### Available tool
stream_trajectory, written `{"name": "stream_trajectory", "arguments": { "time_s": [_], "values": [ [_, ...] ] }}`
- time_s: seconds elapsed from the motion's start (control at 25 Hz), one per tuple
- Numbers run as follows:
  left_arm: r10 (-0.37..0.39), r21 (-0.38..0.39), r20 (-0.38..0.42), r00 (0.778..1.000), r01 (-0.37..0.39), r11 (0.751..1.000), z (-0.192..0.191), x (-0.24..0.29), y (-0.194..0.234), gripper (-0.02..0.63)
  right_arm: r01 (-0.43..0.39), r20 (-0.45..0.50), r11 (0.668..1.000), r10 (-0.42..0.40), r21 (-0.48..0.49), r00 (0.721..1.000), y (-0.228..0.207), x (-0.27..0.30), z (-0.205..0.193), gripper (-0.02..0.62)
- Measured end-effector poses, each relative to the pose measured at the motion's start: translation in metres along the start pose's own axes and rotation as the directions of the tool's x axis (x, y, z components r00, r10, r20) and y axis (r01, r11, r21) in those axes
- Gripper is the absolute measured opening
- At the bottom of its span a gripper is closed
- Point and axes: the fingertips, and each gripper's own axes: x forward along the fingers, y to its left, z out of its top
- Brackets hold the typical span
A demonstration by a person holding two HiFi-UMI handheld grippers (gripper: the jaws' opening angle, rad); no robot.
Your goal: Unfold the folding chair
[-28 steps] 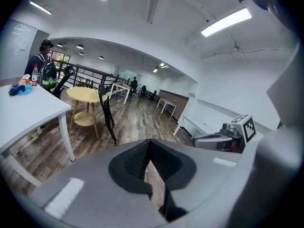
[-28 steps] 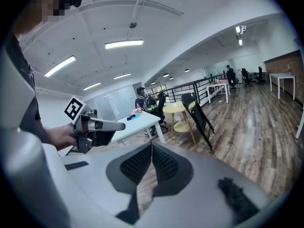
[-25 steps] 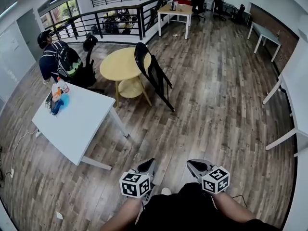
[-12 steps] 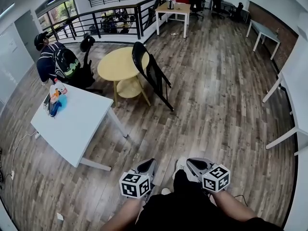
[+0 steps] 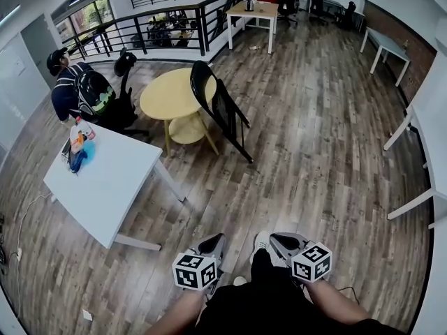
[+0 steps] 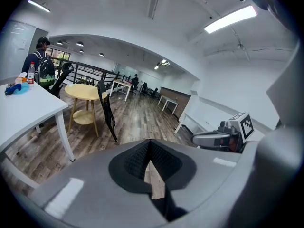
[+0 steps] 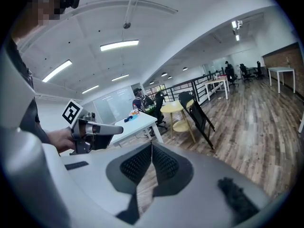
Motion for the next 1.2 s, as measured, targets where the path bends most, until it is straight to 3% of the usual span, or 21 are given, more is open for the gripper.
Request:
{"name": "stream_trajectory", "arguments": {
  "time_s": [0.8, 1.2],
  "values": [
    [0.005, 0.004, -0.007, 1.000, -0.005, 1.000, 0.067, 0.096, 0.024, 0.008, 0.003, 0.013, 0.999, -0.004, 0.032, 1.000, -0.096, 0.042, 0.052, 0.006],
    [0.001, 0.013, -0.077, 0.997, 0.000, 1.000, 0.100, 0.167, 0.035, 0.008, 0.020, 0.006, 0.995, -0.021, 0.097, 1.000, -0.172, 0.066, 0.074, 0.006]
  ]
}}
